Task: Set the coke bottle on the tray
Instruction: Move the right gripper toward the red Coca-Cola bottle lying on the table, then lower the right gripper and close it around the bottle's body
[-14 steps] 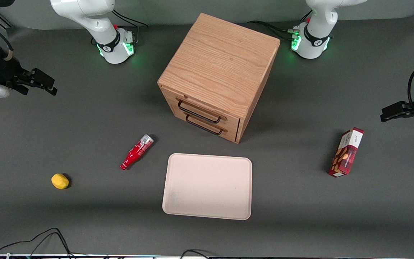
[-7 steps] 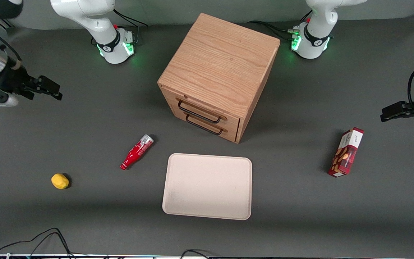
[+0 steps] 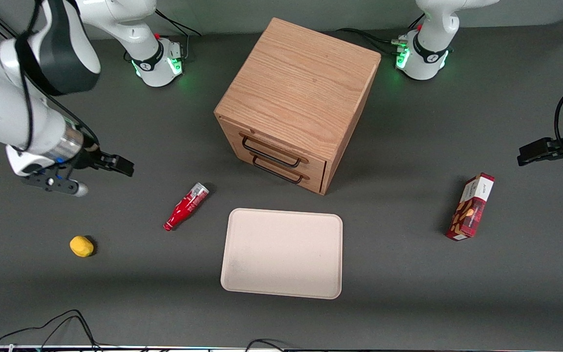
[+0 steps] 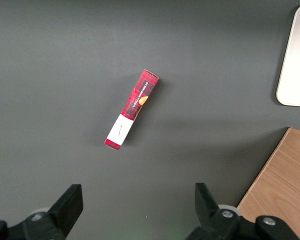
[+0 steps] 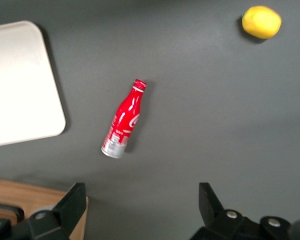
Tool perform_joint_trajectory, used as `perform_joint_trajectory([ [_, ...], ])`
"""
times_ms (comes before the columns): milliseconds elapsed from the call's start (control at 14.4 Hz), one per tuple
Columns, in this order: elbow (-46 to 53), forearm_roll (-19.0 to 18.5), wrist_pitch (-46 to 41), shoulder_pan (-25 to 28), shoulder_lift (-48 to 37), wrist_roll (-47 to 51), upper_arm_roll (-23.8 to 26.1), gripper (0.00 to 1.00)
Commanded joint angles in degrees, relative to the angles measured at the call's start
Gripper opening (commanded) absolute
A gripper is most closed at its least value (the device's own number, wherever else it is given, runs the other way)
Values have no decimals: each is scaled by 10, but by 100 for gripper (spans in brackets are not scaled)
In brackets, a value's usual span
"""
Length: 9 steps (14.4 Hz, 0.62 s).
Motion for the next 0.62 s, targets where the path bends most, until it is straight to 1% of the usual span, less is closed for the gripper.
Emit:
perform_joint_trajectory([
  [0,-32,5,72,1,30,75,9,100],
  [277,-105,-2,207,1,76,176,42,100],
  [554,-127,-3,283,1,131,207,48,100],
])
